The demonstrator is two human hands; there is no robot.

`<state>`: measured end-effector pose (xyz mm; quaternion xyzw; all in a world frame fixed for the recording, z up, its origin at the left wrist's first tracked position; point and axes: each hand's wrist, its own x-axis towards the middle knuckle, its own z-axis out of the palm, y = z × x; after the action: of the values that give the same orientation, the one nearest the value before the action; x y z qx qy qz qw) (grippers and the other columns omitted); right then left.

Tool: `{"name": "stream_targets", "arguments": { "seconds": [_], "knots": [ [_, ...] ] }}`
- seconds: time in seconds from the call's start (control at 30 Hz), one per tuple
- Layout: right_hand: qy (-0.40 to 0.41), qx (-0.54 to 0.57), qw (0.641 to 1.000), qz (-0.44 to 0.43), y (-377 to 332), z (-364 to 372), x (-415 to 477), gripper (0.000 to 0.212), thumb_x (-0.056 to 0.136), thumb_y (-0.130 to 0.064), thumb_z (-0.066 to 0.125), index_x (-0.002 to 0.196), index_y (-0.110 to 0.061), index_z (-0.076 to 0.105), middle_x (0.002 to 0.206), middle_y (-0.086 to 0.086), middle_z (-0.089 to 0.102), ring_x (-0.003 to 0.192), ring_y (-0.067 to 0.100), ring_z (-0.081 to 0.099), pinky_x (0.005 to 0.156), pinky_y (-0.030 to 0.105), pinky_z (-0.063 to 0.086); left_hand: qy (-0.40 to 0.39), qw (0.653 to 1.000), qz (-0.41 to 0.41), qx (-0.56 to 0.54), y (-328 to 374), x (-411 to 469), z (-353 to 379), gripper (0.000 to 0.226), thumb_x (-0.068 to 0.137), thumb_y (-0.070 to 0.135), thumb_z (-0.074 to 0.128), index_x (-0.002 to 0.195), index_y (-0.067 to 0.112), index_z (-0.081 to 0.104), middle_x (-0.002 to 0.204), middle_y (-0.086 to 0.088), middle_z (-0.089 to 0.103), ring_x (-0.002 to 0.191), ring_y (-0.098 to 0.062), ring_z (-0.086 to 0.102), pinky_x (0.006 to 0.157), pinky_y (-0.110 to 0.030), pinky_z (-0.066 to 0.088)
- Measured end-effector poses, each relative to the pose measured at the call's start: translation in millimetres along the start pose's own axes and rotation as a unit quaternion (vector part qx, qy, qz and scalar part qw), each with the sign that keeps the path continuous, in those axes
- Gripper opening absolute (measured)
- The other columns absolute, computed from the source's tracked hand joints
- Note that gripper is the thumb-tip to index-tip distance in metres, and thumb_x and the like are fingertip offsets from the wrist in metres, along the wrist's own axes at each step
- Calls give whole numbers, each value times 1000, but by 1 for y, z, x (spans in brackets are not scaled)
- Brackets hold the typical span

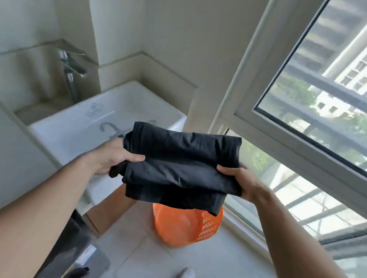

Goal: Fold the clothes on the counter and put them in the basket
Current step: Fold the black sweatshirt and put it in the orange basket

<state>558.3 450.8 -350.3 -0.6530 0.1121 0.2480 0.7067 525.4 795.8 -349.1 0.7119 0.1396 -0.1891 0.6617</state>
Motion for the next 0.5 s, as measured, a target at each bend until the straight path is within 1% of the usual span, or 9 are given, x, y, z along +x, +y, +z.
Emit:
{"name": "stream_targets", "arguments": {
  "seconds": [0.07,0.1,0.17,0.23,0.3,0.33,0.4,0.43,0.5],
  "knots": [
    [18,15,1000,-9,-4,-38,18,28,87,2,66,110,-14,67,105,9,74,85,20,73,68,32,59,9,1000,-12,6,12,40,33,29,84,13,78,111,11,69,106,-13,75,101,-39,69,75,-39,51],
    [26,25,999,-12,-7,-55,26,28,88,3,65,110,-13,66,102,8,75,83,19,73,66,30,59,11,1000,-20,6,17,58,50,30,85,14,77,114,11,67,108,-13,74,100,-37,70,76,-40,52],
    [35,39,998,-18,-9,-89,46,27,89,4,62,109,-14,65,98,5,76,81,16,74,64,28,59,20,999,-34,18,23,92,81,33,86,20,76,117,13,65,107,-12,75,98,-34,71,78,-44,56],
    [48,48,997,-24,-9,-119,65,29,89,2,64,115,-13,65,105,7,75,89,18,73,68,29,59,28,998,-49,41,29,121,110,32,86,22,76,114,15,65,105,-10,75,100,-33,71,87,-52,56],
    [75,46,996,-25,-7,-149,85,32,89,-1,66,120,-8,64,111,11,74,94,21,72,73,31,59,28,996,-57,59,32,150,134,24,87,17,75,109,15,67,105,-7,75,101,-29,70,93,-52,55],
    [86,44,995,-22,-5,-159,92,32,88,-1,67,120,-6,64,111,12,73,95,23,71,74,31,59,29,996,-59,67,32,161,142,23,88,15,75,110,15,66,108,-7,74,102,-27,70,93,-48,55],
    [102,38,994,-7,0,-175,105,30,89,1,64,117,-9,65,106,9,74,93,22,70,71,30,58,35,993,-64,95,28,182,153,29,88,14,75,115,13,64,114,-8,71,105,-23,67,90,-42,56],
    [107,30,994,4,3,-181,112,29,88,3,61,113,-12,66,101,6,74,88,20,70,67,28,57,44,990,-68,116,24,192,156,33,87,16,75,118,12,63,116,-7,69,107,-24,66,92,-42,55],
    [119,11,992,27,13,-190,126,35,85,5,54,107,-18,66,96,3,73,84,18,67,64,27,54,58,983,-68,164,11,218,159,42,84,23,75,122,13,61,120,-7,67,112,-26,62,101,-47,50]
  ]
}}
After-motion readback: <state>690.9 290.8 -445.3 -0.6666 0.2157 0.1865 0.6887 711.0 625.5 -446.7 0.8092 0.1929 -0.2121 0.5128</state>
